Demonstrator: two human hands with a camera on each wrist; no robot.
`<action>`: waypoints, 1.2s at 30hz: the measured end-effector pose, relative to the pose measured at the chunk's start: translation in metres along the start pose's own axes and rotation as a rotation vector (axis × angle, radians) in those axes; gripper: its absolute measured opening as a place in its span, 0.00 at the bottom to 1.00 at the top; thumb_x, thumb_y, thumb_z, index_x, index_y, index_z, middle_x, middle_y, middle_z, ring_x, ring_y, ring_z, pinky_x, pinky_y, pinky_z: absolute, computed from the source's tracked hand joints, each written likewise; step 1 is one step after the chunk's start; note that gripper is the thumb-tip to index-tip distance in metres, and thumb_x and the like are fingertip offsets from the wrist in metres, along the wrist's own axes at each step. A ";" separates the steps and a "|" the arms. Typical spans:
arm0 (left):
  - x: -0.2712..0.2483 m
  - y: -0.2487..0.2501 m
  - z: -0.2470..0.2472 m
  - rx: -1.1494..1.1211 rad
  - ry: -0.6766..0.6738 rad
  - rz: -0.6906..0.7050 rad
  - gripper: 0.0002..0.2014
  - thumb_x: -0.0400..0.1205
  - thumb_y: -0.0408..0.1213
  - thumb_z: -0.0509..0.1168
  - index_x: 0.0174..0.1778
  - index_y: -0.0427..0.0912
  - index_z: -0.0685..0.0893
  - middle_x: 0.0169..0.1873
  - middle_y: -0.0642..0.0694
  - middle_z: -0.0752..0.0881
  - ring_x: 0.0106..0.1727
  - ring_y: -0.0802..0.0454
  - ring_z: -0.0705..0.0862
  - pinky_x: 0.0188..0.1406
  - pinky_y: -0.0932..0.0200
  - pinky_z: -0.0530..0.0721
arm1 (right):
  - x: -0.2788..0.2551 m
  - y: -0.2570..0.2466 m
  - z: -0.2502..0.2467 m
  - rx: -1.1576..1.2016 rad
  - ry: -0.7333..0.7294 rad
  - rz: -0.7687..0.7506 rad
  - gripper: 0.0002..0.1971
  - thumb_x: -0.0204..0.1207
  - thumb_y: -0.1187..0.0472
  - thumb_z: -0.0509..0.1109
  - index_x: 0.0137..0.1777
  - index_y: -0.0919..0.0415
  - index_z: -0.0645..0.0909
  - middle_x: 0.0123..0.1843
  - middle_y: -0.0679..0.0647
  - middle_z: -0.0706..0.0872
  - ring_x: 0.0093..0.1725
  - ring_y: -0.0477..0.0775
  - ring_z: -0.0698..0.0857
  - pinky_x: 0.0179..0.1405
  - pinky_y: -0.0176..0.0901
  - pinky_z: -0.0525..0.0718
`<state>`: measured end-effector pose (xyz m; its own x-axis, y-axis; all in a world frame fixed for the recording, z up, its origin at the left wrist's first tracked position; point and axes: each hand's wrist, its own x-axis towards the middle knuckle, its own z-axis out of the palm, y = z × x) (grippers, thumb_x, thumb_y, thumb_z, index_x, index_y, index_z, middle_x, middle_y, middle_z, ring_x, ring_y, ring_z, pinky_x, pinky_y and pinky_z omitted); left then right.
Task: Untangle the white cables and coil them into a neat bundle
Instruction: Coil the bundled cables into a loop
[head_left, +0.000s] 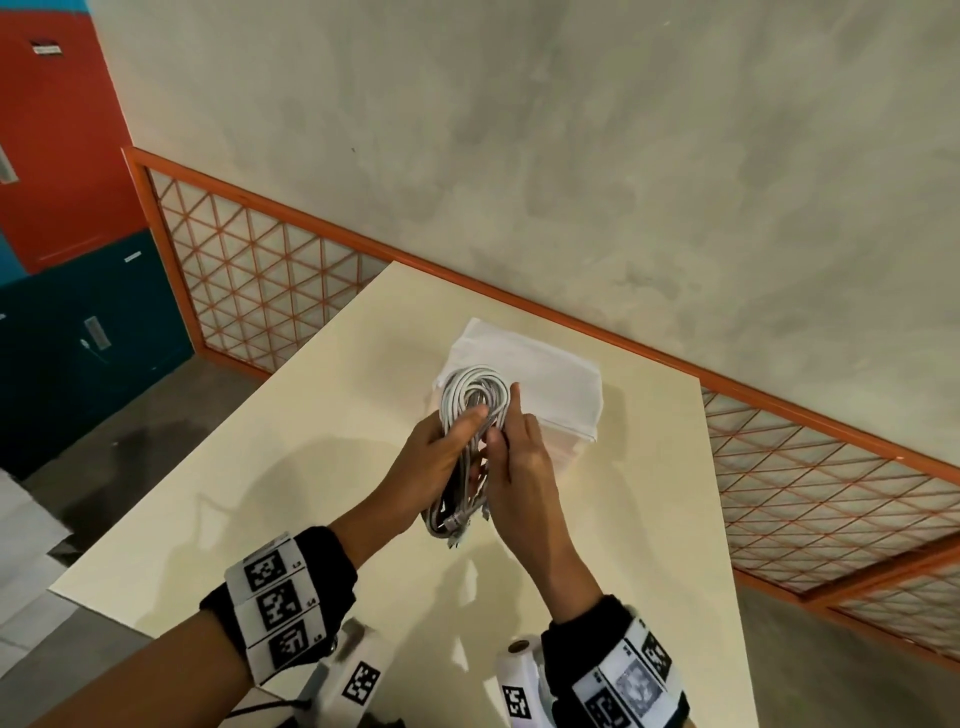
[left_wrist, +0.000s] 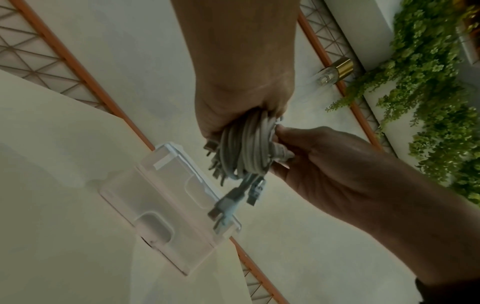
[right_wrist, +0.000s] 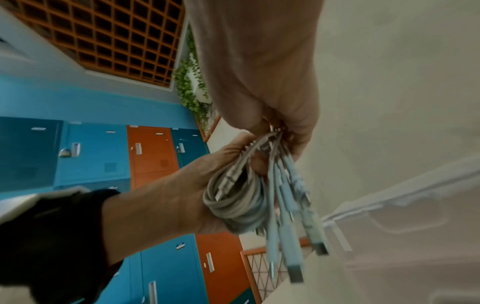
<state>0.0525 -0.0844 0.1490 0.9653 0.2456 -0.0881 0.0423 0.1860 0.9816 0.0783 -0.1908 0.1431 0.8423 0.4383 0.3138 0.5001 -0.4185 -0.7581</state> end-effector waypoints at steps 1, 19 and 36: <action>0.001 -0.001 -0.002 0.005 -0.013 0.013 0.14 0.84 0.45 0.60 0.40 0.41 0.83 0.23 0.45 0.80 0.24 0.52 0.80 0.26 0.61 0.80 | 0.000 -0.003 0.000 -0.022 -0.019 -0.006 0.25 0.85 0.60 0.49 0.81 0.66 0.56 0.74 0.69 0.71 0.71 0.58 0.74 0.71 0.42 0.72; -0.001 0.001 -0.012 -0.117 -0.218 -0.087 0.12 0.84 0.40 0.59 0.43 0.42 0.86 0.26 0.50 0.87 0.29 0.58 0.85 0.30 0.67 0.81 | 0.008 -0.005 -0.018 -0.164 -0.009 -0.080 0.40 0.67 0.77 0.70 0.79 0.53 0.68 0.42 0.49 0.77 0.37 0.51 0.79 0.41 0.19 0.72; -0.006 -0.002 -0.014 -0.106 -0.258 -0.054 0.11 0.81 0.43 0.61 0.43 0.44 0.86 0.34 0.49 0.89 0.41 0.53 0.90 0.38 0.63 0.84 | 0.011 -0.008 -0.043 0.110 -0.130 0.121 0.29 0.77 0.48 0.69 0.77 0.44 0.68 0.47 0.41 0.87 0.39 0.32 0.83 0.36 0.20 0.77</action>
<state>0.0431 -0.0728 0.1450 0.9966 -0.0151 -0.0805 0.0814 0.2936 0.9524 0.0921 -0.2174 0.1768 0.8585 0.4917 0.1459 0.3659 -0.3878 -0.8460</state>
